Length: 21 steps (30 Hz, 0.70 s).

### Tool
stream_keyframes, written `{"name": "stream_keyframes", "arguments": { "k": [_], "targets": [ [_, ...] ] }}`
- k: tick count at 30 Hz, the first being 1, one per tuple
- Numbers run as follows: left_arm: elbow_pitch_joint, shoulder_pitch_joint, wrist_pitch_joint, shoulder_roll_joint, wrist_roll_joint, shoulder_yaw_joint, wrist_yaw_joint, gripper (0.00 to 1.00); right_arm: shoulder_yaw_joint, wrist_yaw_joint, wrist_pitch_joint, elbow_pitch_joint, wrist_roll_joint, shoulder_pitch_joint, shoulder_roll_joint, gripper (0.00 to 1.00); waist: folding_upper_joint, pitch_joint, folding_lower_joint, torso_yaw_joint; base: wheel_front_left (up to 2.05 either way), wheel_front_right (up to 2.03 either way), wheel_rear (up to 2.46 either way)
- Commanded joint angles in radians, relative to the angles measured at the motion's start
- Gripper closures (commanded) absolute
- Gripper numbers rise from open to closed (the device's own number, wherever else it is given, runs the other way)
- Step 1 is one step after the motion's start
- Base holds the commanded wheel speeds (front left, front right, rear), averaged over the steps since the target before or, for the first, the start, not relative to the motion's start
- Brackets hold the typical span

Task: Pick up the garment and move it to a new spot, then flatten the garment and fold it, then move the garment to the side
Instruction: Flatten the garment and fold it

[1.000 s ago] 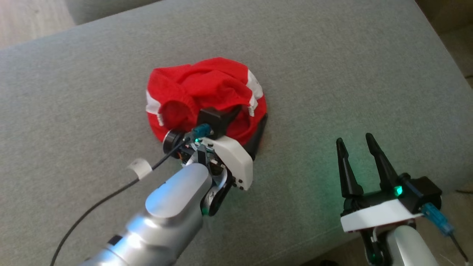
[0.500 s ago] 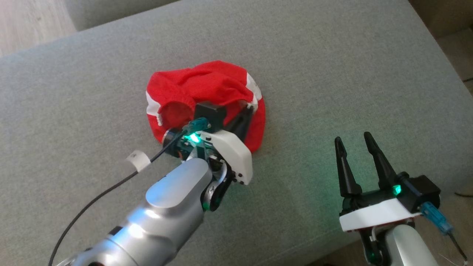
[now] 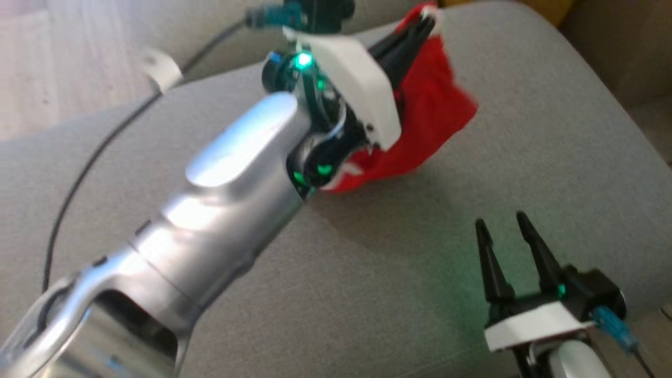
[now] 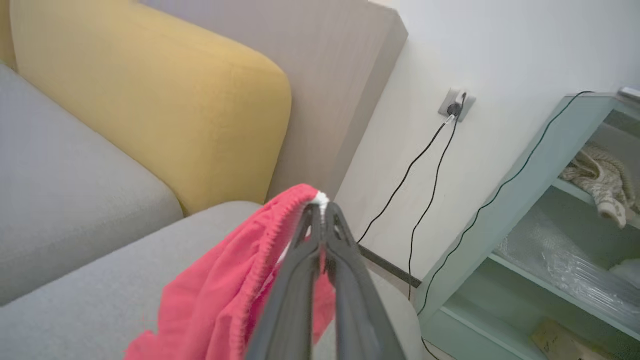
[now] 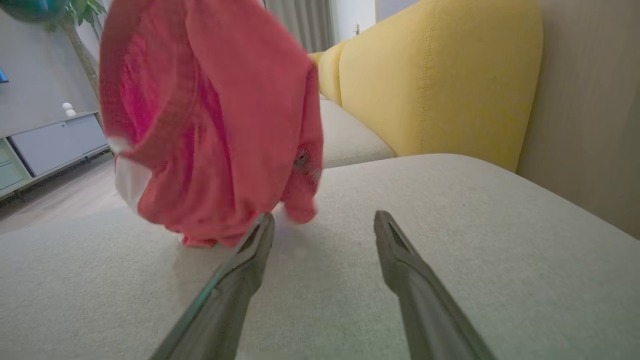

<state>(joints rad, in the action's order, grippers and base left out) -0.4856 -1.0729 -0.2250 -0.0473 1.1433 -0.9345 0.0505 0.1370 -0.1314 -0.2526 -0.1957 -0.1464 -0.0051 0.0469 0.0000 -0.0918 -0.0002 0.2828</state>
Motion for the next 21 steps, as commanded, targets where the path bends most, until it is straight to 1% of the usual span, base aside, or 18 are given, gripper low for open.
{"name": "stream_keyframes", "arguments": {
  "k": [1, 5, 6, 7, 10, 12, 15, 19, 21],
  "targets": [
    [0.039, -0.06, -0.011, -0.027, 0.004, 0.045, 0.002, 1.0, 0.004, 0.001, -0.009, 0.033, 0.006, -0.004, 0.003, 0.0, 0.0, 0.025, 0.0002, -0.035, 0.0, 0.0, 0.0],
    [0.094, 0.001, -0.022, -0.07, 0.029, 0.051, -0.011, 1.0, -0.029, 0.001, -0.009, 0.048, 0.0, 0.012, 0.003, 0.0, 0.0, 0.018, 0.0002, -0.089, 0.0, 0.0, 0.0],
    [0.094, 0.001, -0.022, -0.07, 0.029, 0.051, -0.011, 1.0, -0.029, 0.001, -0.009, 0.048, 0.0, 0.012, 0.003, 0.0, 0.0, 0.018, 0.0002, -0.089, 0.0, 0.0, 0.0],
    [0.118, 0.036, -0.026, -0.087, 0.033, 0.043, -0.015, 1.0, -0.038, 0.001, -0.009, 0.051, -0.001, 0.015, 0.003, 0.0, 0.0, 0.014, 0.0002, -0.105, 0.0, 0.0, 0.0],
    [0.199, 0.169, -0.013, -0.162, 0.028, 0.015, -0.044, 1.0, -0.068, 0.001, -0.009, 0.06, 0.0, 0.021, 0.003, 0.0, 0.0, 0.001, 0.0002, -0.156, 0.0, 0.0, 0.0],
    [0.253, 0.272, 0.015, -0.222, 0.016, -0.001, -0.073, 1.0, -0.084, 0.001, -0.009, 0.064, 0.003, 0.022, 0.003, 0.0, 0.0, -0.008, 0.0002, -0.189, 0.0, 0.0, 0.0],
    [0.312, 0.417, 0.097, -0.303, -0.017, -0.015, -0.105, 1.0, -0.106, 0.001, -0.009, 0.063, 0.007, 0.023, 0.003, 0.0, 0.0, -0.017, 0.0002, -0.24, 0.0, 0.0, 0.0],
    [0.321, 0.569, 0.249, -0.358, -0.053, -0.005, -0.133, 1.0, -0.122, 0.001, -0.009, 0.041, 0.019, 0.014, 0.003, 0.0, 0.0, -0.026, 0.0002, -0.294, 0.0, 0.0, 0.0],
    [0.295, 0.614, 0.335, -0.379, -0.106, -0.007, -0.157, 1.0, -0.128, 0.001, -0.009, 0.028, 0.023, 0.006, 0.003, 0.0, 0.0, -0.026, 0.0002, -0.312, 0.0, 0.0, 0.0]
  ]
}}
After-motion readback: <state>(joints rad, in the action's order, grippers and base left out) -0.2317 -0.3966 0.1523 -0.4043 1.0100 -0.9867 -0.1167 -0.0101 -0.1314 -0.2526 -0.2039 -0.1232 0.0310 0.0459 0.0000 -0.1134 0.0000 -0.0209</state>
